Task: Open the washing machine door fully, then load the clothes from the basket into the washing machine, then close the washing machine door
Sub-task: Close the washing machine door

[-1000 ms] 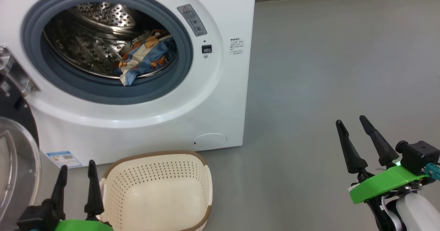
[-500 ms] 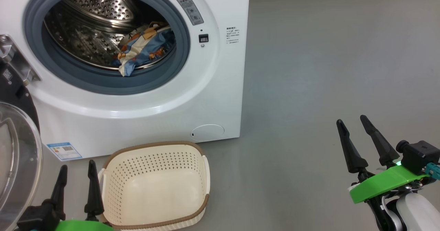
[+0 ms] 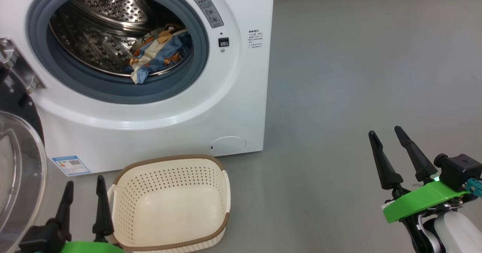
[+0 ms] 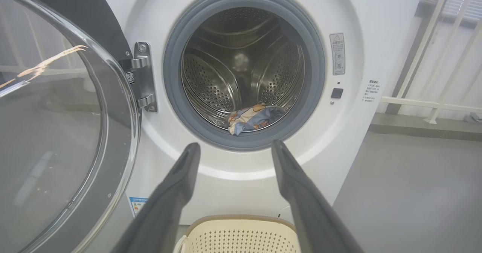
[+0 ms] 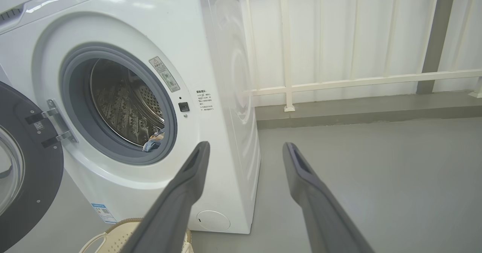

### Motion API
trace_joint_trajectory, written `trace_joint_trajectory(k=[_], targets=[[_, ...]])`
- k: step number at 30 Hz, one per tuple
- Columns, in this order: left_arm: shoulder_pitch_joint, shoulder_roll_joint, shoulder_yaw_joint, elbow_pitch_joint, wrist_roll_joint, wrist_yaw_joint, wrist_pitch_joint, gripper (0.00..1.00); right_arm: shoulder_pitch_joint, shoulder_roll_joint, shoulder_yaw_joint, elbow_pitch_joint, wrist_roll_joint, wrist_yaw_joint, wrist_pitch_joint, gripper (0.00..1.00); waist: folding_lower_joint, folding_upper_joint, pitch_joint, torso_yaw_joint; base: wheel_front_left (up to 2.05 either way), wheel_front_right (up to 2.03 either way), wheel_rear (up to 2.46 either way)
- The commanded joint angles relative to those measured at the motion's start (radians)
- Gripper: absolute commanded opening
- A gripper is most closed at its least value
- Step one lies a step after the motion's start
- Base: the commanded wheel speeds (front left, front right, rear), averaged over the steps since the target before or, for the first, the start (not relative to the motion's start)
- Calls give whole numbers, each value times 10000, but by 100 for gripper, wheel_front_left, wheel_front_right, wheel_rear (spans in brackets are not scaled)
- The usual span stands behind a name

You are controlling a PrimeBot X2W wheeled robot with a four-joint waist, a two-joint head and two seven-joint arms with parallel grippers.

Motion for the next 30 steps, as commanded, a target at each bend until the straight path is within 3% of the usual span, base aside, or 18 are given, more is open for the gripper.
trace_joint_trajectory(k=[1, 16, 22, 30], targets=[[-262, 111, 363, -176, 127, -64, -65, 100, 42, -134, 127, -201, 1, 44, -80, 100, 0, 0, -6, 5, 0, 0, 0], [-297, 42, 412, -93, 205, -138, -65, 100, 76, -115, 77, -170, 3, 44, -80, 100, 0, 0, -30, 160, 0, 0, 0], [-338, 55, 423, 49, 253, -162, -65, 100, 151, -44, 77, -164, -2, 44, -80, 100, 0, 0, -123, 606, 0, 0, 0], [-210, 65, 549, 305, 416, 132, -65, 100, 216, -2, 178, -138, 26, 44, -80, 100, 0, 0, -262, 1476, 0, 0, 0]])
